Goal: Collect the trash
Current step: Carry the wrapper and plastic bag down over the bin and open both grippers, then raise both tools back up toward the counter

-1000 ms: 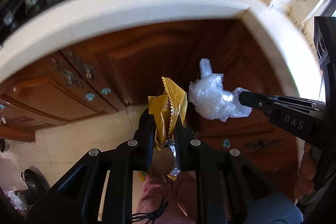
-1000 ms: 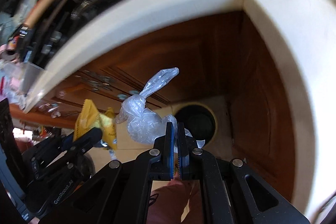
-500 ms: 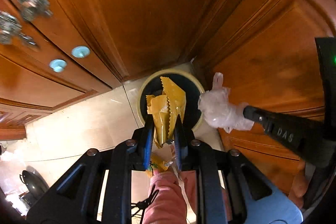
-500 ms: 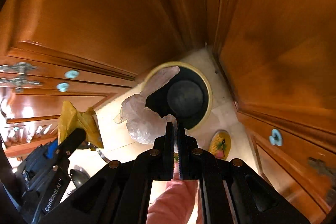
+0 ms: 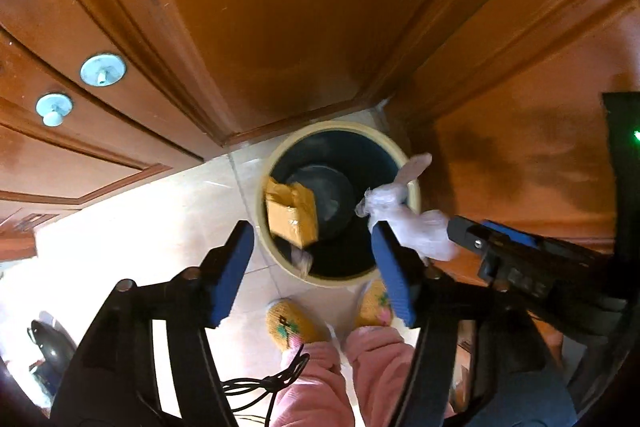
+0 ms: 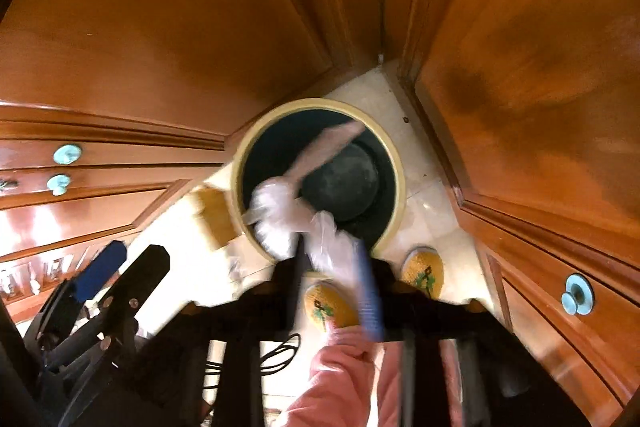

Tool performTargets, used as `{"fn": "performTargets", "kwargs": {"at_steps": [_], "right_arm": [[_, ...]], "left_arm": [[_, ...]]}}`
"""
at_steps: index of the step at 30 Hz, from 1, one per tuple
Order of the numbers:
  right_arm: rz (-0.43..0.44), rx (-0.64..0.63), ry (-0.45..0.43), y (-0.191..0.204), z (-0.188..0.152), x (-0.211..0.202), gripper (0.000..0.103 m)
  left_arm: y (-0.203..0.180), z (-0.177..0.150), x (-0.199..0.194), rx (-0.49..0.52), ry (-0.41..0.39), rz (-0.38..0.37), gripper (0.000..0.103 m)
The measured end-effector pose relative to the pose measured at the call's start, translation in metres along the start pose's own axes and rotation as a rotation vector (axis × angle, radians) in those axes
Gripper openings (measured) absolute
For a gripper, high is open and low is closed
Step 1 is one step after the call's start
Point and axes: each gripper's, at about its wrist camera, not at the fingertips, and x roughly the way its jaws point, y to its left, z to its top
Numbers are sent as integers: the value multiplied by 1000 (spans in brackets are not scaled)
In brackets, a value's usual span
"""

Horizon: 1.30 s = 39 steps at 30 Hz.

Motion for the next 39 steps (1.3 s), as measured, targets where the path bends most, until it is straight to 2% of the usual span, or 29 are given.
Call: {"fn": "performTargets", "kwargs": {"at_steps": [1, 2, 11, 16, 22, 26, 31, 39], "right_arm": [[3, 5, -17, -2, -1, 0, 56], [-1, 3, -30, 1, -2, -4, 58], [-22, -5, 12, 4, 1, 9, 58], [-17, -10, 22, 3, 6, 12, 58], [-17, -35, 34, 8, -1, -10, 58], [-18, -56, 35, 10, -9, -41, 58], [-35, -105, 5, 20, -20, -109, 58], [-46, -181, -122, 39, -33, -252, 58]], "left_arm": [[1, 1, 2, -2, 5, 4, 59], [6, 3, 8, -3, 8, 6, 59], [11, 8, 22, 2, 15, 13, 59], [3, 8, 4, 11, 11, 10, 59], [0, 4, -28, -8, 10, 14, 59], [-4, 3, -65, -20, 7, 13, 59], [-11, 5, -124, -5, -13, -5, 59], [-29, 21, -264, 106, -164, -6, 59]]}}
